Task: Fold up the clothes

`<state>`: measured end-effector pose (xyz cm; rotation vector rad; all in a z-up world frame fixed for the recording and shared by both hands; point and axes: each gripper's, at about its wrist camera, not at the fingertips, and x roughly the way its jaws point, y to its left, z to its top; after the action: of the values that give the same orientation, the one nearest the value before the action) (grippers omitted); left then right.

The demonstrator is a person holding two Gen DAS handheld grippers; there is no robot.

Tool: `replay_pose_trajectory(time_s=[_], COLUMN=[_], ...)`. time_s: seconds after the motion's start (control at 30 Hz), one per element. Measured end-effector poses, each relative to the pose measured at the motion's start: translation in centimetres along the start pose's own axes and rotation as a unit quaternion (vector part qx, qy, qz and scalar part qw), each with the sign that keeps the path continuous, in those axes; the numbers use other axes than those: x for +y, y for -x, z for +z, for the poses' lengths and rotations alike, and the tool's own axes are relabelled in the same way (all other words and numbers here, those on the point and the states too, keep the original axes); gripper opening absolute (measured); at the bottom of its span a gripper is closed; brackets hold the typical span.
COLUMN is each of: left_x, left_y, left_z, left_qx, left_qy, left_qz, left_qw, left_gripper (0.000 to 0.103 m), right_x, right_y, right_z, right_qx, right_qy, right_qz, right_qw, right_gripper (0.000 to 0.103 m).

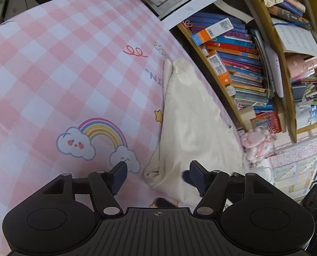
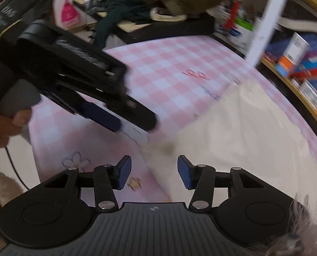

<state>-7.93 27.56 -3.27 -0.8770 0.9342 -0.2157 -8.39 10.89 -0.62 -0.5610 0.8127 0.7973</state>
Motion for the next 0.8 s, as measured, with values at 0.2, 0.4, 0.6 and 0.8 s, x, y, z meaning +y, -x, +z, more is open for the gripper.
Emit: replay_pose_trajectory(time_s=[0.2,0.4,0.6,0.8], left_x=[0.9,1.6,2.3,1.7], left_y=[0.3,-0.2,-1.6,-4.5], left_z=[0.1,0.2,0.8,1.5], left_qx=[-0.005,0.006,0.022,0.052], left_qy=[0.014,0.048,0.101,0.117], left_qz=[-0.005,-0.032,-0.082,-0.106], left_qw=[0.9999,0.9983,0.9913,0.9860], left_gripper=[0.067,0.067,0.074,0.075], right_x=[-0.1,-1.0,-1.4,-2.4], right_y=[-2.6,-3.2,-1.1,1.3], right_z=[0.7,0.6,0.6,0.7], right_qx=[0.043,0.038,-0.002,-0.025], right_qy=[-0.013,-0.046,-0.062,-0.077], right_qz=[-0.016,0.011,0.000,0.005], right_qw=[0.999,0.998,0.998,0.997], right_gripper=[0.041,0.021,0.007,0.007])
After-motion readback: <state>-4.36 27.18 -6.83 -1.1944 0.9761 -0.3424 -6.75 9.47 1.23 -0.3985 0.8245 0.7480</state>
